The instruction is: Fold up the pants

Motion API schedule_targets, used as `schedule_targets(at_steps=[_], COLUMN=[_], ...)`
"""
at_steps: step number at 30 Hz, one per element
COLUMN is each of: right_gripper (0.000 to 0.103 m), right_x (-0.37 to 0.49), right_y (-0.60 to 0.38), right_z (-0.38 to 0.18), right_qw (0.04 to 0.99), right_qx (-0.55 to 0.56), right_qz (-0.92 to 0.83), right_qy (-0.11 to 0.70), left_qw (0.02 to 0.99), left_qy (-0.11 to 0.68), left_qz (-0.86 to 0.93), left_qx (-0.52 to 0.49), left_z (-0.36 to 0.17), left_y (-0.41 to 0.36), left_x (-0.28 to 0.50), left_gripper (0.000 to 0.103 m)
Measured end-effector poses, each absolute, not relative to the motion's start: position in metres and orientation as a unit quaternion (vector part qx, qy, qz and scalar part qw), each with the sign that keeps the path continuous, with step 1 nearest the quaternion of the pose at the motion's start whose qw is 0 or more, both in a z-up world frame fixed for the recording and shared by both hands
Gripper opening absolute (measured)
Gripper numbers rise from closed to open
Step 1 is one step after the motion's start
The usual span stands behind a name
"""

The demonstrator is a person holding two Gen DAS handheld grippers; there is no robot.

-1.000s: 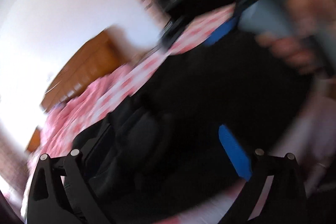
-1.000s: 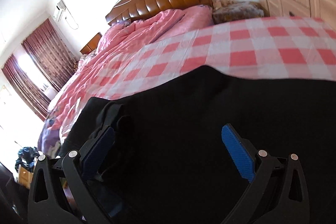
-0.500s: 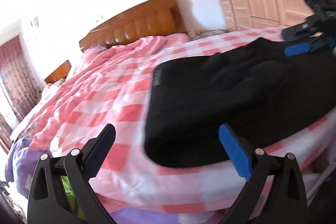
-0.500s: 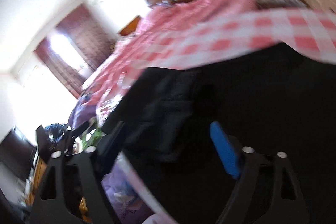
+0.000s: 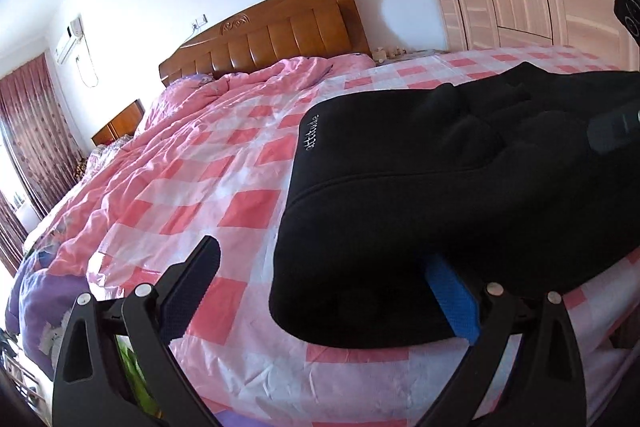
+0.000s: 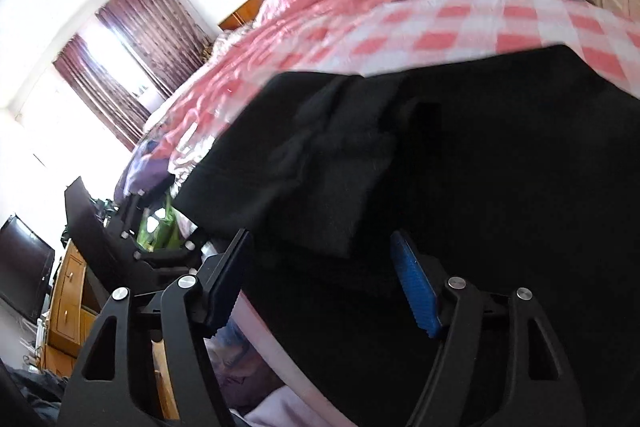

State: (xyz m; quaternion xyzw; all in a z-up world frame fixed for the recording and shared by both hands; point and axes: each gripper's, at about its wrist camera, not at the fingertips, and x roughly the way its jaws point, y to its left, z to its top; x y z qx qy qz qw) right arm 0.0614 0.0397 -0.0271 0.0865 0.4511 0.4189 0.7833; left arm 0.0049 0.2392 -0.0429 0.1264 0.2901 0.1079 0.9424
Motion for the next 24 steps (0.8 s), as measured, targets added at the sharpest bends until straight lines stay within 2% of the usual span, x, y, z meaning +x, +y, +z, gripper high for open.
schedule_targets(at_steps=[3,4,6,7,8,10,12,14,17,21,24], right_gripper=[0.065,0.061,0.038,0.022,0.013,0.011,0.011,0.011,0.011,0.011,0.021], right_x=[0.069,0.071,0.071,0.07,0.065,0.058,0.048,0.042,0.046,0.055,0.054], right_y=[0.051,0.052,0.05,0.048,0.046,0.045,0.041,0.034,0.028,0.017,0.012], right_z=[-0.035,-0.037,-0.034,-0.03,-0.022,-0.01,0.001,0.002,-0.023,-0.049,-0.038], right_qw=[0.772,0.771,0.778,0.784,0.795,0.807,0.817,0.82,0.813,0.792,0.798], right_qx=[0.091,0.095,0.102,0.099,0.088,0.076,0.065,0.062,0.063,0.1,0.09], right_qz=[0.421,0.419,0.415,0.415,0.413,0.416,0.417,0.414,0.391,0.388,0.383], right_qy=[0.468,0.471,0.461,0.451,0.434,0.411,0.393,0.391,0.427,0.461,0.456], left_qw=[0.942,0.942,0.942,0.943,0.943,0.944,0.944,0.943,0.939,0.935,0.934], left_qy=[0.29,0.289,0.284,0.281,0.277,0.274,0.275,0.276,0.281,0.295,0.3], left_qz=[0.108,0.11,0.111,0.112,0.113,0.106,0.097,0.09,0.086,0.07,0.063], left_qx=[0.128,0.13,0.137,0.142,0.145,0.15,0.153,0.162,0.179,0.184,0.186], left_z=[-0.042,-0.042,-0.041,-0.039,-0.037,-0.034,-0.034,-0.034,-0.039,-0.049,-0.049], left_y=[0.239,0.238,0.237,0.236,0.236,0.235,0.235,0.232,0.227,0.225,0.227], left_x=[0.006,0.006,0.006,0.006,0.005,0.003,0.003,0.001,0.001,0.005,0.004], left_gripper=[0.099,0.099,0.099,0.099,0.098,0.095,0.082,0.076,0.076,0.071,0.071])
